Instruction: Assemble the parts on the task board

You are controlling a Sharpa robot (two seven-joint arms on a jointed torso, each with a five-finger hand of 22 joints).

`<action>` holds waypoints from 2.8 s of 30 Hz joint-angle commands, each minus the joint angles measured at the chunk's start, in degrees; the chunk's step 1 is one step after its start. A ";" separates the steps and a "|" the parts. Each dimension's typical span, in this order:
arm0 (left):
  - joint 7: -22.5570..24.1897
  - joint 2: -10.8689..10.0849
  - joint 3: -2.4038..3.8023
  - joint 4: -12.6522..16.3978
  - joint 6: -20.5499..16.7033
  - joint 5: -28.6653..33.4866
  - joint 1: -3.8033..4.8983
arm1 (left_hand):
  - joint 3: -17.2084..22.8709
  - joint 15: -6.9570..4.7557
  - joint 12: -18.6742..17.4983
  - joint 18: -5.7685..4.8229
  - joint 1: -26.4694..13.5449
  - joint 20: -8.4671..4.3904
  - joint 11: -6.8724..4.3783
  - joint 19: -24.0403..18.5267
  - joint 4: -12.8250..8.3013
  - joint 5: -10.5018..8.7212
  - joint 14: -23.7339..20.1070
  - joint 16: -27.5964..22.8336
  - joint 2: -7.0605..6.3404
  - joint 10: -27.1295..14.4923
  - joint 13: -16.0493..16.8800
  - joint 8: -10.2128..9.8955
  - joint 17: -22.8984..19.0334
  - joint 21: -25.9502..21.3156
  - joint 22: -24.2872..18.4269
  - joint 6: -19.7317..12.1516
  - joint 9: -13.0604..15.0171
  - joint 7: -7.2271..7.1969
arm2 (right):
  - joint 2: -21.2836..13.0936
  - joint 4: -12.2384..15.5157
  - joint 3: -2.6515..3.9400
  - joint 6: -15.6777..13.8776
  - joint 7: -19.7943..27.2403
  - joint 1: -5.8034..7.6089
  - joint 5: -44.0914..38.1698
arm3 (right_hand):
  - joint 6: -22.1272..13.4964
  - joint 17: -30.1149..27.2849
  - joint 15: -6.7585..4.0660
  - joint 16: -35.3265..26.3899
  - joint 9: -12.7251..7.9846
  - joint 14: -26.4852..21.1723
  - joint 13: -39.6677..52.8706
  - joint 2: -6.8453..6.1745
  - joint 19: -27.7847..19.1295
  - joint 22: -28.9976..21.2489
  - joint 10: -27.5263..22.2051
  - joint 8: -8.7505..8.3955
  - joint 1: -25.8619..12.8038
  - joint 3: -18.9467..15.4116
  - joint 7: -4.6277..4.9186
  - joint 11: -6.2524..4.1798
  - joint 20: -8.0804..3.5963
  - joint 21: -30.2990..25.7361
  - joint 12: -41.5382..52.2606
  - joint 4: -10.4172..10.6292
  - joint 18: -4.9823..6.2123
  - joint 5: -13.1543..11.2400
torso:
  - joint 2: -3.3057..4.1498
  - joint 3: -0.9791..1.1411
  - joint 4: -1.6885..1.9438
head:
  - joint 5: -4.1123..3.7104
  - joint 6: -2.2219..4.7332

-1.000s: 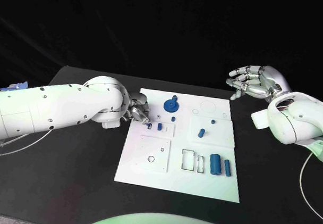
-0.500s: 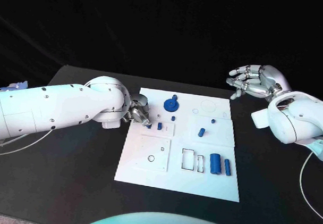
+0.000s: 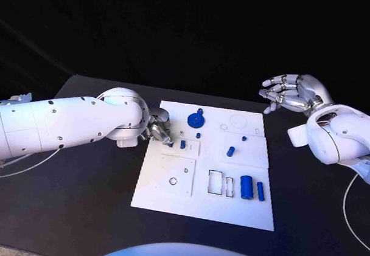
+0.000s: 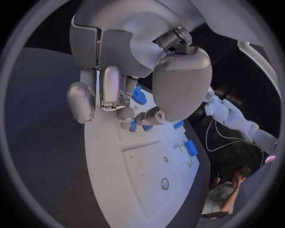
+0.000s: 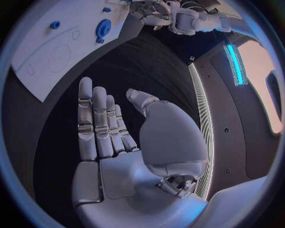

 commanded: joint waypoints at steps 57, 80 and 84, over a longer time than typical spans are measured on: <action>-1.40 1.64 -0.08 -1.66 1.90 1.28 -0.05 | -0.11 -0.96 1.16 -1.28 -6.41 -0.79 -1.04 1.02 -4.65 0.51 4.84 1.35 0.58 2.79 2.16 1.24 10.25 0.57 1.59 2.85 -0.84 -1.79 | -0.22 0.26 0.02 -0.38 0.61 -0.01 -0.09 | -0.66 -0.11 -0.08 -0.17 0.01 -0.27 -0.51 0.21 0.75 -0.55 -0.49 0.54 -0.47 -0.64 2.32 -0.02 0.10 -0.56 0.50 0.10 0.66 0.64 | 0.01 0.01 -0.03 | -0.51 -0.55; -2.01 1.54 -0.09 -1.96 3.01 1.31 -0.05 | -8.86 -1.03 1.59 -1.37 -7.79 -0.90 -1.11 1.33 0.37 0.46 5.03 1.75 0.19 3.00 3.02 0.94 11.08 0.56 1.98 3.97 -1.74 -1.90 | -0.30 0.26 0.02 -0.47 0.66 -0.01 -0.03 | -0.71 -0.13 -0.06 -0.17 0.00 -0.29 -0.60 0.18 0.81 -0.65 -0.52 0.59 -0.56 -0.74 2.33 0.00 0.11 -0.65 0.55 0.17 0.65 0.62 | 0.00 -0.01 -0.02 | -0.60 -0.59; -2.07 1.52 -0.09 -2.02 2.83 1.31 -0.05 | -9.72 -1.03 1.67 -1.38 -7.91 -0.90 -1.12 1.38 1.05 0.47 5.06 1.81 0.25 3.06 3.17 0.95 11.21 0.57 2.05 4.05 -1.79 -1.91 | -0.31 0.27 0.02 -0.48 0.67 -0.01 0.12 | -0.71 -0.13 -0.06 -0.17 0.00 -0.29 -0.60 0.18 0.81 -0.65 -0.52 0.59 -0.56 -0.74 2.33 0.00 0.11 -0.65 0.55 0.17 0.65 0.62 | 0.00 -0.01 -0.04 | -0.58 -0.64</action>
